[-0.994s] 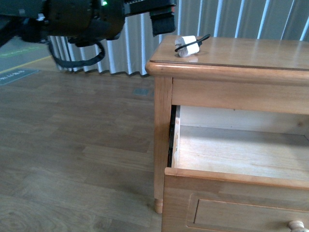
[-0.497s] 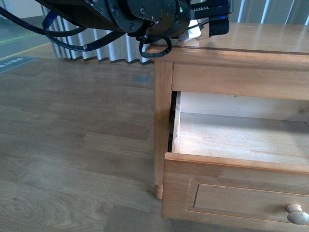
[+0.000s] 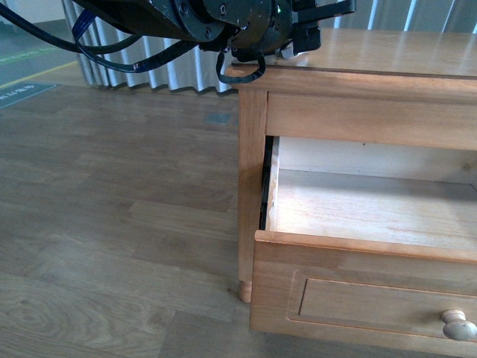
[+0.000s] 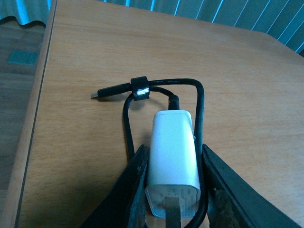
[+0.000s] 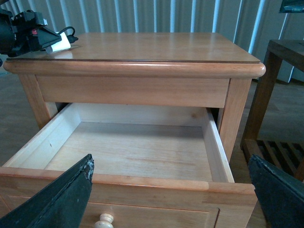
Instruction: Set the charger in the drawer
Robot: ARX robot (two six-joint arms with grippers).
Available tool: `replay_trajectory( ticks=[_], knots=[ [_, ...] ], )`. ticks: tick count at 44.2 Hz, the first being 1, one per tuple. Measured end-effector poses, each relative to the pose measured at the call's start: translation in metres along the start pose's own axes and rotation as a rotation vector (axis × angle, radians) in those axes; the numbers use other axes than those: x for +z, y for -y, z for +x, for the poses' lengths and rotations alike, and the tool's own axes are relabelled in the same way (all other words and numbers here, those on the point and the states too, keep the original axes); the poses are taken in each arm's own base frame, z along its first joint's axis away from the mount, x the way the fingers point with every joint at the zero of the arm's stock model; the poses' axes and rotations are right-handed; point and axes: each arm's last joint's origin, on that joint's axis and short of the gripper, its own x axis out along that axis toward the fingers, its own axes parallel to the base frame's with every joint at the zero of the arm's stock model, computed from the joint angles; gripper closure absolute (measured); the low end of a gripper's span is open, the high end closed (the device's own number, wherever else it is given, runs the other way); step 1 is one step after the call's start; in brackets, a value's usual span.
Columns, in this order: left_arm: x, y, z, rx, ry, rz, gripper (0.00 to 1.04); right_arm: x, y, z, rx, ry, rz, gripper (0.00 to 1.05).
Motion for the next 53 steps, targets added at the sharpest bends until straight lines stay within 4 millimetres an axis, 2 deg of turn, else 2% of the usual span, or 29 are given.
replay_trajectory(
  ticks=[12,19,27,35,42,53],
  knots=[
    [-0.001,0.0,-0.021,-0.002,0.007,-0.043,0.77,0.0,0.0,0.0,0.0,0.0,0.0,0.08],
    [-0.001,0.008,-0.052,-0.048,0.02,-0.05,0.77,0.0,0.0,0.0,0.0,0.0,0.0,0.08],
    [-0.003,0.03,-0.092,-0.159,0.019,-0.04,0.77,0.0,0.0,0.0,0.0,0.0,0.0,0.08],
    [-0.022,0.044,-0.114,-0.236,-0.027,-0.017,0.77,0.0,0.0,0.0,0.0,0.0,0.0,0.08],
    [-0.041,0.048,-0.117,-0.258,-0.075,-0.009,0.77,0.0,0.0,0.0,0.0,0.0,0.0,0.08],
    [-0.087,0.052,-0.099,-0.259,-0.176,-0.008,0.77,0.0,0.0,0.0,0.0,0.0,0.0,0.08]
  ],
)
